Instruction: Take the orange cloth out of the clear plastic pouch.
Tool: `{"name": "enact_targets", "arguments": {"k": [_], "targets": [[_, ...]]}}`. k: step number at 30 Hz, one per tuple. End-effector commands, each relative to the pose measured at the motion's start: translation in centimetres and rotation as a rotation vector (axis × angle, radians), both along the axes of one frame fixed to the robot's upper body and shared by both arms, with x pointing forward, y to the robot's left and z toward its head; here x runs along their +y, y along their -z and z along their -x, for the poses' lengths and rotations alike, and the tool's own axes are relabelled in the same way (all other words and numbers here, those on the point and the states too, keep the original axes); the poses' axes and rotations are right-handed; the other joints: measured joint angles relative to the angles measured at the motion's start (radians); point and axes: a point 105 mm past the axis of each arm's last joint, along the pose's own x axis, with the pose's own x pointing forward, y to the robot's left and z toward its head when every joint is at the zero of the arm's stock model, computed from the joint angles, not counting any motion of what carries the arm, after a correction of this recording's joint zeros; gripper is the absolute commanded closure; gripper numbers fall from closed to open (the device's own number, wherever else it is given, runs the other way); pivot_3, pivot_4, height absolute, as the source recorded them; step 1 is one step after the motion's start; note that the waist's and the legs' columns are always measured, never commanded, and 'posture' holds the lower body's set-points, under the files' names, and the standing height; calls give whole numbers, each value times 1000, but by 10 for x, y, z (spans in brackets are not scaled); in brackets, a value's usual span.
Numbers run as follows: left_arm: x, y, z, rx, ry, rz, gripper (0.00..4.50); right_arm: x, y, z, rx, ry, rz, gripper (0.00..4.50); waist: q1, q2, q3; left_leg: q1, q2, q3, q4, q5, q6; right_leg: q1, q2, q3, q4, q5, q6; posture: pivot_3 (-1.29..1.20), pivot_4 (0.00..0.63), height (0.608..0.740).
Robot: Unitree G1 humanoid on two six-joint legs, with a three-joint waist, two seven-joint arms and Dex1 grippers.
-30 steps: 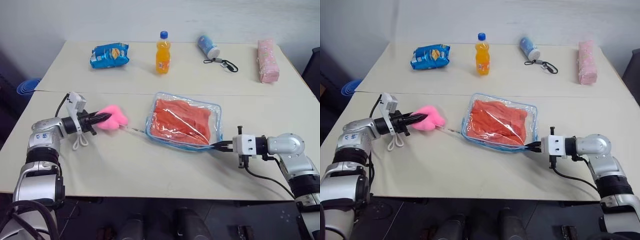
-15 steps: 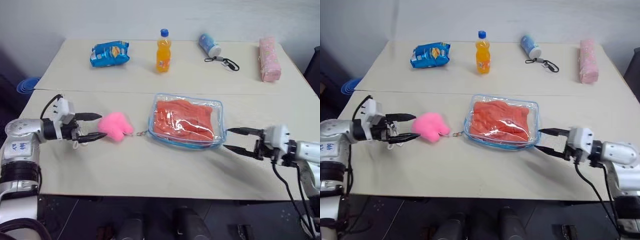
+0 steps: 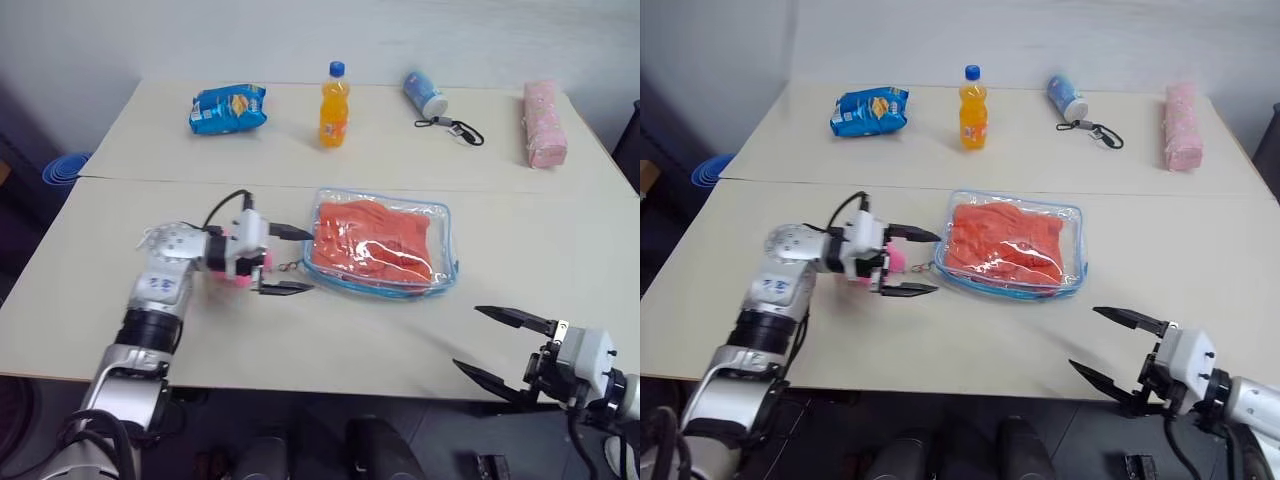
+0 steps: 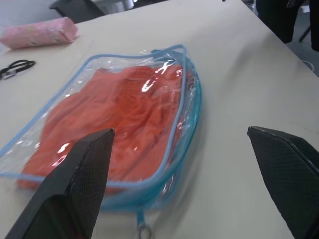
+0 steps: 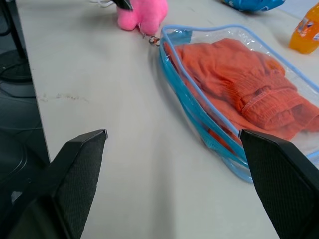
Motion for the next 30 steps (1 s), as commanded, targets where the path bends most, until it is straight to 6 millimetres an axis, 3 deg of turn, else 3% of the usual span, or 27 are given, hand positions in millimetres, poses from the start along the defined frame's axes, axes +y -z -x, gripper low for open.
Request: {"name": "enact_targets", "arguments": {"k": [1, 4, 14, 16, 22, 26, 30], "targets": [[-14, -2, -11, -77, -3, -22, 186, 13, -6, -1, -44, 10, -15, 21, 1, 0, 0, 0, 0, 0, 0, 0, 0, 0, 0, 0, 0, 0, 0, 0, 150, 740], [-22, 1, -11, -92, 51, -49, 808, 18, -7, -4, -52, 17, -22, 0, 3, 0, 0, -1, -1, 0, 1, 0, 0, 0, -1, 0, -1, 0, 0, 0, 150, 740], [-23, 12, -19, -130, 63, -121, 4043, 21, -5, -5, -58, 40, -27, 0, 5, 0, 0, -1, -1, 0, 1, 0, 0, 0, -1, 0, -1, 0, 0, 0, 150, 740], [-24, 13, -19, -130, 67, -115, 4458, 21, -5, -7, -59, 43, -30, 0, 5, 0, 0, -1, -1, 0, 1, 0, 0, 0, -1, 0, -1, 0, 0, 0, 150, 740], [-30, -5, -20, -75, 62, 28, 4458, 23, -5, -8, -60, 45, -34, 0, 8, 0, 0, -1, -1, 0, 1, 0, 0, 0, -1, 0, -1, 0, 0, 0, 150, 740], [-26, -10, -12, -31, 121, 35, 4458, 21, -4, -9, -57, 51, -33, 0, 8, 0, 0, -1, -1, 0, 1, 0, 0, 0, -1, -1, 0, 0, 0, 0, 150, 740], [-24, -11, -14, -58, 104, -1, 3595, 21, -4, -9, -56, 51, -34, 0, 7, 0, 0, -1, -1, 0, 1, 0, 0, 0, -1, -1, 0, 0, 0, 0, 150, 740]]}}
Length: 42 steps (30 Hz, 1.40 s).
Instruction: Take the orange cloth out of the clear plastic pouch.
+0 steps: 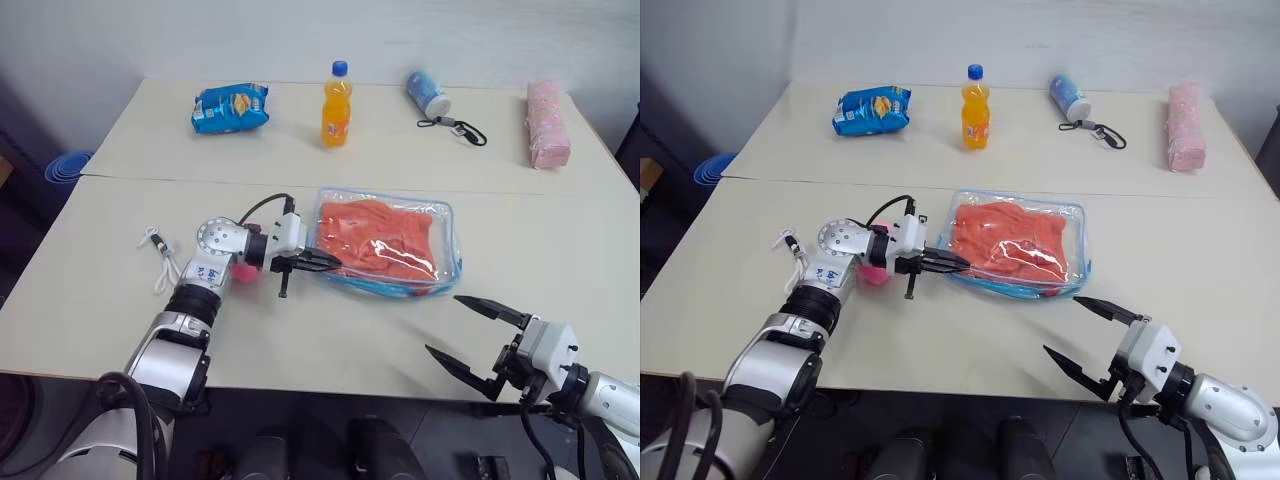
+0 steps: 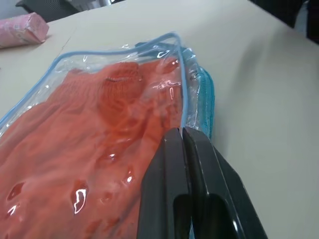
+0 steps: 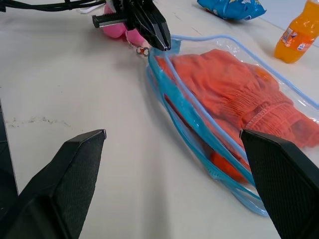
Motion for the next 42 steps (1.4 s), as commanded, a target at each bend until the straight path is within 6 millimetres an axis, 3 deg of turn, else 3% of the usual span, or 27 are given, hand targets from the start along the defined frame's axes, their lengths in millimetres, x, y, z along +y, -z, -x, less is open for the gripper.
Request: {"name": "enact_targets", "arguments": {"k": [1, 7, 12, 15, 23, 27, 32, 36, 42], "targets": [[-1, -17, -4, -102, -12, 9, 3257, 5, -6, 2, -28, -16, -13, 0, 0, 0, 0, 0, 0, 0, 0, 0, 0, 0, 0, 0, 0, 0, 0, 0, 150, 740], [-5, -3, -6, -185, -12, -70, 1391, 7, -8, 3, -36, -24, -13, 0, 5, 0, 0, 0, 0, 0, 0, 0, 0, 0, 0, 0, 0, 0, 0, 0, 150, 740], [-9, 4, -13, -209, -46, -95, 1391, 7, -9, 4, -39, -23, -12, 0, 13, 0, 0, 0, 0, 0, 0, 0, 0, 0, 0, 0, 0, 0, 0, 0, 150, 740], [-12, -1, -14, -186, -54, -53, 2031, 7, -9, 4, -40, -19, -12, 0, 17, 0, 0, 0, 0, 1, 0, 0, 0, 0, 0, 0, 0, 0, 0, 0, 150, 740], [-10, -6, -12, -90, -40, 15, 4471, 7, -5, 6, -29, -15, -17, 0, 16, 0, 0, 0, 0, 1, 0, 0, 0, 0, 0, 0, 1, 0, 0, 0, 150, 740], [-12, -18, -17, 5, -82, 113, 4471, 12, -5, 5, -24, -33, -26, 0, 16, 0, 0, 0, 0, 0, 1, 0, 0, 0, 0, 0, 1, 0, 0, 0, 150, 740], [-17, -34, -18, 155, -98, 226, 4471, 36, -6, -4, 16, -94, -32, 0, 16, 0, 0, 0, 0, 0, 2, 0, 0, -1, 0, 0, 2, 0, 0, 0, 150, 740], [-18, -38, -12, 220, -83, 234, 4471, 58, -11, -33, 4, -83, -1, 0, 7, 0, 0, 0, 0, 0, 2, 0, -1, -2, 0, 1, 4, 0, 0, 0, 150, 740], [-12, -31, -6, 241, -114, 203, 4471, 64, -13, -85, -45, 21, 129, 0, -5, 0, 0, -1, 0, -1, 2, 1, -2, -3, 0, 0, 6, 0, 0, 0, 150, 740]]}}
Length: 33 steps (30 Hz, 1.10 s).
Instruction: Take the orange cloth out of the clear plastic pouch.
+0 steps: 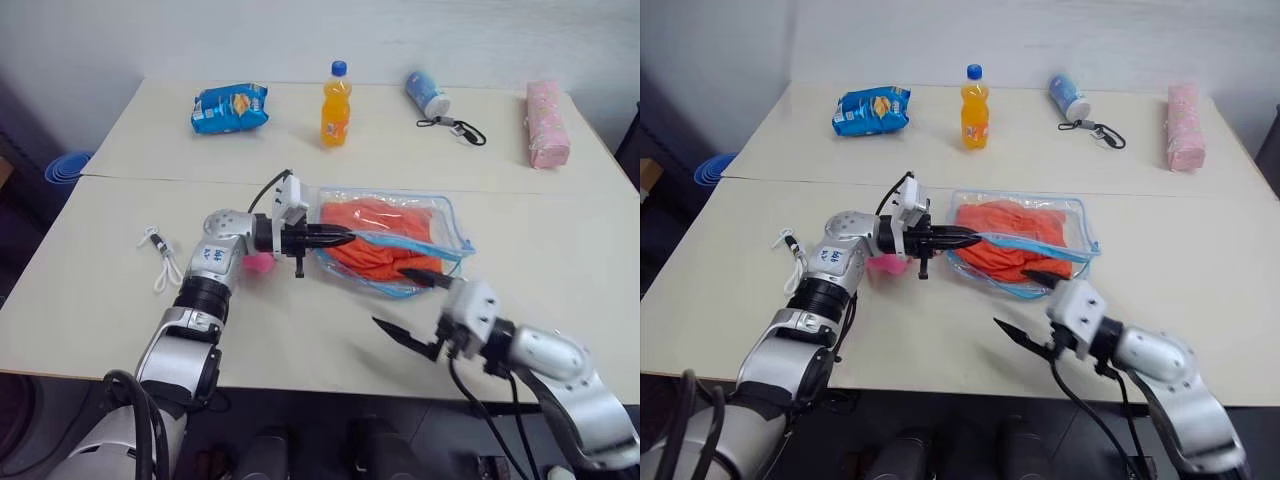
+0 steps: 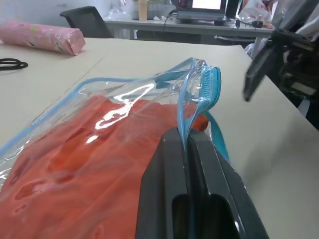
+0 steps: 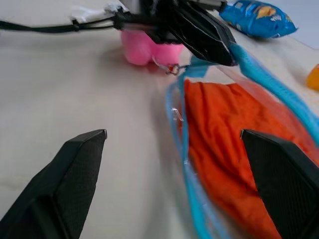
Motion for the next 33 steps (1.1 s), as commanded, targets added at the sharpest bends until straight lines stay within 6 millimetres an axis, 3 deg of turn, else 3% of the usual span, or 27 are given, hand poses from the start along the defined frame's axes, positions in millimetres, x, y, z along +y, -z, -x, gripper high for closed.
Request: {"name": "enact_targets", "arguments": {"k": [1, 5, 14, 19, 23, 28, 33], "targets": [[2, -6, 3, -24, -7, 8, 4471, -2, 3, -22, -24, 78, 69, 0, -3, 0, 0, 0, 0, 0, 0, 0, 0, 0, 0, 0, 0, 0, 0, 0, 150, 740], [2, -1, 5, -27, -18, -13, 4471, -1, 9, -42, -5, 152, 93, 0, -4, 0, 0, -1, 0, 0, 0, 0, 0, -1, 0, 0, 1, 0, 0, 0, 150, 740], [2, 3, 8, -9, -27, -13, 4471, -2, 24, -47, 13, 157, 236, 0, -5, 0, 0, -1, 0, 0, 0, 0, 0, -1, -1, 0, 2, 0, 0, 0, 150, 740], [1, 6, 11, -2, -16, -18, 4471, 2, 13, -70, 7, 261, 150, 0, -11, 0, 0, -1, 0, 0, 0, 0, -1, -2, 0, 0, 2, 0, 0, 0, 150, 740], [0, 7, 12, 4, -12, -18, 4471, 5, 14, -74, 68, 287, 80, 0, -8, 0, 0, -1, 0, 0, 0, 1, -2, -2, 0, 0, 3, 0, 0, 0, 150, 740], [0, 11, 12, 10, -10, -21, 4471, 7, 29, -71, 65, 210, 241, 0, -8, 0, 0, -1, 0, 0, 0, 1, -1, -2, -1, 0, 4, 0, 0, 0, 150, 740], [0, 11, 12, 11, -12, -19, 4471, 11, 28, -74, 39, 170, 268, 0, -8, 0, 0, -1, 0, 0, 0, 1, -1, -2, -1, -1, 3, 0, 0, 0, 150, 740]]}}
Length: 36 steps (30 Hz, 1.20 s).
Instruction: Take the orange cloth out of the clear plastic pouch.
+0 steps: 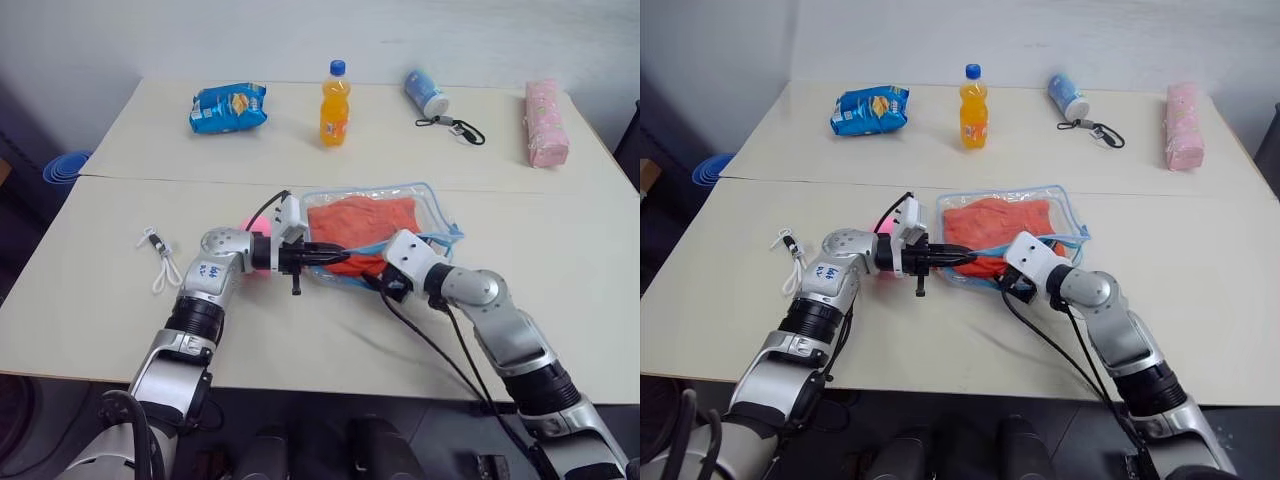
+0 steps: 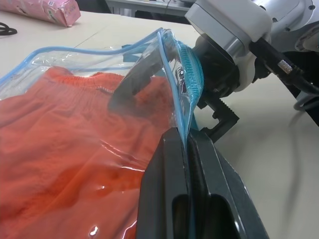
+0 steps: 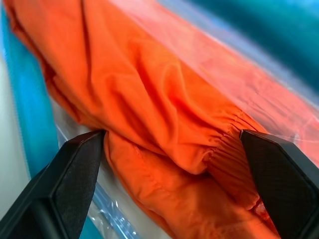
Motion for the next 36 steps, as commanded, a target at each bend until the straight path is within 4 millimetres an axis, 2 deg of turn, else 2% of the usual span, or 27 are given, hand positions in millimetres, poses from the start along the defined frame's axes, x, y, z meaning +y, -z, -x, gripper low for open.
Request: {"name": "enact_targets", "arguments": {"k": [1, 4, 11, 15, 18, 20, 23, 26, 27, 30, 33, 36], "targets": [[-2, -8, 3, -38, 20, 20, 4495, 4, 4, -2, -6, -18, 13, 177, 0, 0, 0, 0, 0, 0, 0, 0, 0, 0, 0, 0, 0, 0, 0, 0, 150, 740], [-2, -8, 2, -36, 16, 23, 4500, 5, 5, -4, -13, -25, 10, 841, -1, 0, 0, 0, 0, 0, 0, 0, 0, 0, 0, 0, 0, 0, 0, 0, 150, 740], [1, -10, -2, -30, -4, 30, 4500, 4, 6, 1, 12, -45, -39, 3098, 0, 0, 0, 0, 0, 0, 0, 0, 0, 0, 0, 0, 0, 0, 0, 0, 150, 740], [4, -11, -7, -17, -37, 47, 4500, -4, -4, 8, 2, -60, -91, 4354, 2, 0, 0, 0, 0, 0, 0, 0, 0, 0, 0, 0, 0, 0, 0, 0, 150, 740], [7, -10, -14, -2, -92, 45, 4500, -3, -20, 20, -8, -122, -194, 4473, 2, 0, 0, 0, 0, 0, 0, 0, 0, 0, 0, 0, 0, 0, 0, 0, 150, 740], [11, -9, -21, 12, -146, 47, 4500, -1, -31, 34, -9, -213, -244, 4473, 2, 0, 0, 0, 0, 0, 0, 0, 0, 0, 0, 0, 0, 0, 0, 0, 150, 740], [16, -12, -32, -1, -234, 61, 4500, 3, -43, 68, 8, -411, -269, 4473, 2, 0, 0, 0, 0, 0, 0, 0, 0, 0, 0, 0, -1, 0, 0, 0, 150, 740], [18, -17, -43, 13, -312, 85, 4500, -2, -50, 118, 164, -609, -326, 4473, 8, 0, 0, 0, 0, -1, 0, 0, 1, 1, 0, -1, -2, 0, 0, 0, 150, 740], [19, -16, -45, 22, -327, 84, 4500, -6, -50, 128, 199, -622, -318, 4473, 13, 0, 0, -1, 0, -1, 0, 0, 1, 1, 0, -1, -2, 0, 0, 0, 150, 740], [19, -14, -47, 36, -345, 87, 4500, -22, -52, 147, 275, -585, -309, 4473, 16, -2, 0, -1, 0, 0, 0, -1, 2, 2, 0, -1, -4, 0, 0, 0, 150, 740], [21, -11, -47, 48, -355, 84, 4500, -41, -66, 154, 286, -486, -351, 4473, 21, -2, 1, 0, 0, -1, 0, -1, 2, 3, 0, -1, -6, 0, 0, 0, 150, 740], [25, -7, -46, 65, -369, 85, 4500, -80, -94, 147, 204, -311, -409, 4473, 26, -2, 1, 0, 0, 0, 0, -1, 2, 3, 0, 0, -5, 0, 0, 0, 150, 740]]}}
